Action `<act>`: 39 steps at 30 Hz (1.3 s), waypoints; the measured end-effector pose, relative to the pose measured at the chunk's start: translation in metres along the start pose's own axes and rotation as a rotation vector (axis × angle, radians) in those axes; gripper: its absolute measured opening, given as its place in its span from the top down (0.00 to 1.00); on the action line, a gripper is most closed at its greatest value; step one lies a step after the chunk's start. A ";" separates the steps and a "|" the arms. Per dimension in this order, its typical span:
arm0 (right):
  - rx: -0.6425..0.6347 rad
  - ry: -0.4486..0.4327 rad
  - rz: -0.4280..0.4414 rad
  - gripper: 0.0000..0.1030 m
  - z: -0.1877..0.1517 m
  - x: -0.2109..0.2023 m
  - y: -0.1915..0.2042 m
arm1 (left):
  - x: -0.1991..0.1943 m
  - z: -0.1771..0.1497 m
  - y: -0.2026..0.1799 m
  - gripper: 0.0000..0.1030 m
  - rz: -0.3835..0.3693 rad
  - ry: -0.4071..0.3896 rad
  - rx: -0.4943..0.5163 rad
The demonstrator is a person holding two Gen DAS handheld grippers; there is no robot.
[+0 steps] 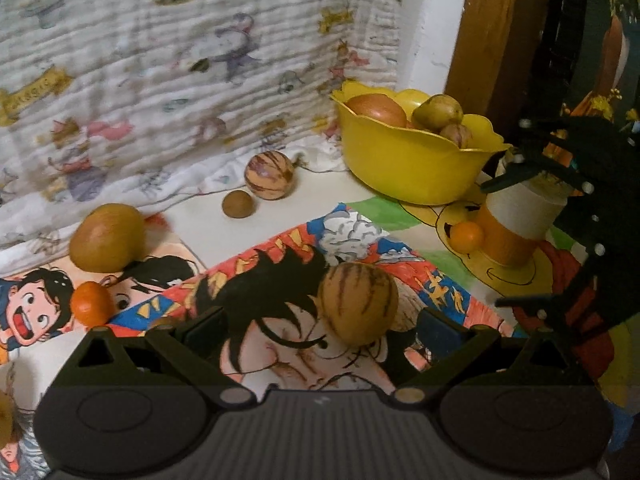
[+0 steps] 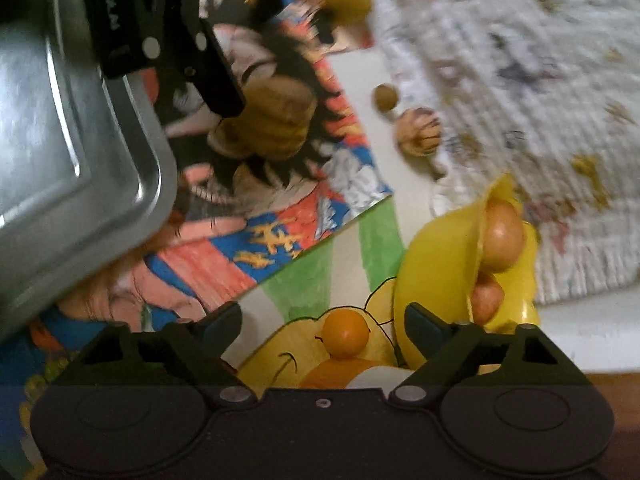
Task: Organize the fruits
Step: 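Move the left tool to a striped pepino while the right tool reaches an orange, then close the left tool on the pepino while the right tool grasps the orange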
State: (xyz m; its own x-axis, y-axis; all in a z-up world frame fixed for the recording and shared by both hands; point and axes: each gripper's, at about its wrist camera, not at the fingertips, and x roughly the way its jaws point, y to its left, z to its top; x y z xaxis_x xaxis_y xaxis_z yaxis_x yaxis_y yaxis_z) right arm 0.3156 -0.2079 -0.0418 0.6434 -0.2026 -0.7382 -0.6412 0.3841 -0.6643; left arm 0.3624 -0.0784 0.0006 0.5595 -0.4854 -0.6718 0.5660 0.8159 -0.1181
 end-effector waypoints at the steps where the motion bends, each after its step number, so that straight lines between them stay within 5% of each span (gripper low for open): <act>1: -0.022 0.020 0.017 0.18 0.002 0.005 -0.002 | 0.002 0.000 -0.001 0.01 0.002 0.002 0.000; 15: -0.059 0.196 0.094 0.33 0.013 0.045 -0.029 | 0.027 0.005 -0.018 0.10 -0.001 0.009 -0.004; 20: -0.065 0.204 0.090 0.39 0.015 0.050 -0.029 | 0.031 0.006 -0.016 0.18 -0.005 0.016 -0.024; 28: -0.050 0.210 0.094 0.67 0.014 0.052 -0.027 | 0.036 0.008 -0.013 0.34 -0.006 0.021 -0.053; 32: -0.030 0.191 0.085 0.66 0.011 0.052 -0.027 | 0.037 0.009 -0.012 0.44 -0.022 0.017 -0.072; 39: 0.032 0.111 0.057 0.67 0.006 0.042 -0.026 | 0.035 0.008 -0.013 0.45 -0.030 0.005 -0.087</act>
State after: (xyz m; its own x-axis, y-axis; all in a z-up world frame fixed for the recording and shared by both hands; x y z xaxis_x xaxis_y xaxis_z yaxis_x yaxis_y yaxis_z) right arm 0.3613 -0.2212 -0.0546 0.5551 -0.2771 -0.7843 -0.6609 0.4256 -0.6181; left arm 0.3796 -0.1087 -0.0151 0.5402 -0.5087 -0.6704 0.5275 0.8253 -0.2013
